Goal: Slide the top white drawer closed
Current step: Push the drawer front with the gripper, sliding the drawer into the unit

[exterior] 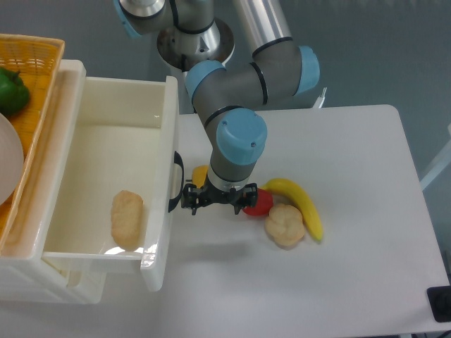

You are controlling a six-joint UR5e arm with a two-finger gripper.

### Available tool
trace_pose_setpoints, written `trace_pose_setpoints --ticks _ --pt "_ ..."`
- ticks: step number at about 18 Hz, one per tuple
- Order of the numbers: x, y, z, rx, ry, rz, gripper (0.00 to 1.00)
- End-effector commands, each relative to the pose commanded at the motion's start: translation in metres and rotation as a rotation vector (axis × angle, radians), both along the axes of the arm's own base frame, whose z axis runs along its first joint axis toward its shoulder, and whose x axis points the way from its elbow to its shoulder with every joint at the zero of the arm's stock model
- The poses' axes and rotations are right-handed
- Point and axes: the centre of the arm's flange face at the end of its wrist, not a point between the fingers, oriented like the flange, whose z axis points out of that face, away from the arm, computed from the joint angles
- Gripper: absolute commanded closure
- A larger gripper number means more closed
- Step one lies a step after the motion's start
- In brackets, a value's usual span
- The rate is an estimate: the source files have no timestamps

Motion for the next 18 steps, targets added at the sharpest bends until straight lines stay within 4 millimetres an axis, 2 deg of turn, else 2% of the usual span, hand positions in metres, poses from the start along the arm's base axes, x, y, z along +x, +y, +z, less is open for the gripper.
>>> trace_pose_setpoints --ticks 5,9,18 --pt "0.003 0.002 0.003 0.007 -0.001 -0.003 0.00" --pt "0.011 0.003 0.014 0.033 -0.007 -0.007 0.00" --pt "0.028 0.012 0.014 0.032 -0.009 -0.033 0.00"
